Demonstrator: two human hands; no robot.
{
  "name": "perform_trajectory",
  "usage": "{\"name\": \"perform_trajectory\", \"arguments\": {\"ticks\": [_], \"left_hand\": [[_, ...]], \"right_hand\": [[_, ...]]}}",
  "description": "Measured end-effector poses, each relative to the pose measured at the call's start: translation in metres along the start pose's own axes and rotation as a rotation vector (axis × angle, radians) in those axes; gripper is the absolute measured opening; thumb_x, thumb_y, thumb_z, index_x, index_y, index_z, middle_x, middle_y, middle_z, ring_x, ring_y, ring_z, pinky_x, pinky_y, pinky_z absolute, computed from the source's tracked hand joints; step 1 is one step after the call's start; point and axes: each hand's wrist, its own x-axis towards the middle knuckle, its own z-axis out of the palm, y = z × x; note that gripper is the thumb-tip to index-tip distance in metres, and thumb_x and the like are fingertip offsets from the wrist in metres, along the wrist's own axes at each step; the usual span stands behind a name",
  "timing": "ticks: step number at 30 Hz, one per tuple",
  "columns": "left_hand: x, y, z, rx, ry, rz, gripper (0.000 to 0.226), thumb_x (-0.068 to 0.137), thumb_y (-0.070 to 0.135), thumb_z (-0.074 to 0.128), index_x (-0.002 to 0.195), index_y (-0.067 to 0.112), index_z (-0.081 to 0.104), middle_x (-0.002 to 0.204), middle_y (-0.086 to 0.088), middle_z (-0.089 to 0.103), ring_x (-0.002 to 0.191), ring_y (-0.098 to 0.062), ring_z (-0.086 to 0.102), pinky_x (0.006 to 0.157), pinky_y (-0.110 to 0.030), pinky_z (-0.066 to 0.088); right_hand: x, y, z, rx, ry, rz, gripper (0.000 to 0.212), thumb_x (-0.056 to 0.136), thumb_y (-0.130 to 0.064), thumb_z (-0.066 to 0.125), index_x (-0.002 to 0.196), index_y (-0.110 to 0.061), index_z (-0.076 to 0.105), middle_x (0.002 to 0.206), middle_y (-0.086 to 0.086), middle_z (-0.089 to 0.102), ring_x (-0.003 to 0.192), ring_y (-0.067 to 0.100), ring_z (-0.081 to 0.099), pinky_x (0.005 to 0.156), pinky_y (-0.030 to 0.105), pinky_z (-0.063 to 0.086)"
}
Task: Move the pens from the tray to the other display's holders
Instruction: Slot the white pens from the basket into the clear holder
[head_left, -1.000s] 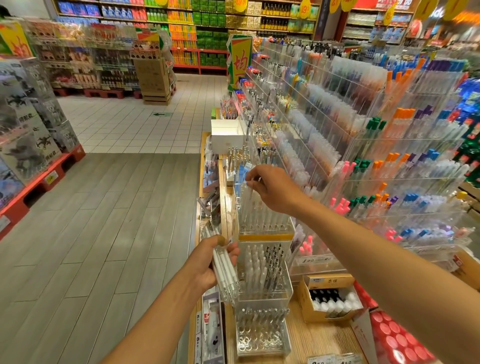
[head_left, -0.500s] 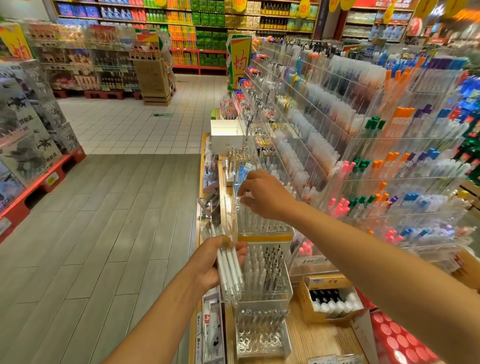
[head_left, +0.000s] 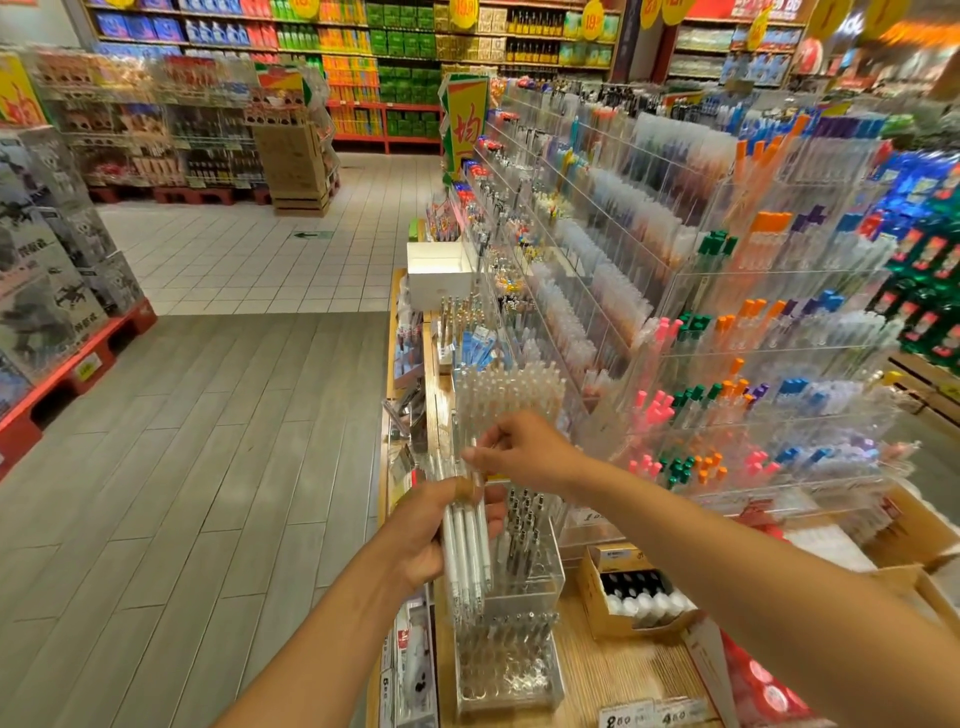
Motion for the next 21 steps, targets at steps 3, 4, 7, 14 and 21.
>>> {"name": "perform_trajectory", "arguments": {"ticks": [3,4,7,14,21], "left_hand": [[0.004,-0.008,0.002,-0.001,0.027,-0.008,0.029,0.084,-0.007,0.051,0.112,-0.013,0.059,0.081,-0.018,0.064,0.068,-0.025,0.064,0.062,-0.033,0.059],[0.005,-0.011,0.003,0.012,0.047,-0.016,0.03,0.086,-0.006,0.05,0.114,-0.014,0.059,0.08,-0.018,0.065,0.068,-0.025,0.065,0.061,-0.034,0.059],[0.005,-0.018,0.006,0.008,0.063,-0.021,0.032,0.081,-0.004,0.057,0.112,-0.011,0.064,0.081,-0.019,0.067,0.069,-0.026,0.068,0.065,-0.037,0.061],[0.007,-0.021,0.008,-0.1,0.156,0.02,0.019,0.085,-0.007,0.055,0.102,-0.005,0.062,0.089,-0.023,0.072,0.073,-0.029,0.072,0.066,-0.041,0.063],[0.003,-0.018,0.016,-0.113,0.141,0.002,0.042,0.07,-0.004,0.066,0.111,-0.009,0.06,0.097,-0.028,0.073,0.077,-0.032,0.075,0.061,-0.041,0.062]], "right_hand": [[-0.004,0.006,-0.002,0.005,-0.007,0.067,0.022,0.089,-0.029,0.069,0.075,-0.012,0.066,0.072,0.009,0.066,0.063,0.014,0.057,0.057,0.027,0.044],[-0.005,0.008,-0.004,0.007,-0.023,0.082,0.022,0.09,-0.024,0.066,0.074,-0.009,0.066,0.07,0.012,0.064,0.063,0.018,0.056,0.054,0.026,0.043],[-0.011,0.013,-0.012,0.033,-0.042,0.133,0.022,0.093,-0.018,0.06,0.082,0.0,0.066,0.066,0.011,0.057,0.053,0.013,0.051,0.046,0.02,0.038],[-0.016,0.022,-0.058,0.219,0.217,0.09,0.014,0.096,-0.016,0.054,0.088,-0.009,0.064,0.085,0.01,0.065,0.065,0.016,0.053,0.061,0.028,0.046],[-0.011,0.03,-0.095,-0.045,0.551,-0.156,0.008,0.095,-0.021,0.059,0.097,-0.014,0.061,0.087,0.001,0.064,0.077,0.013,0.059,0.067,0.021,0.05]]}}
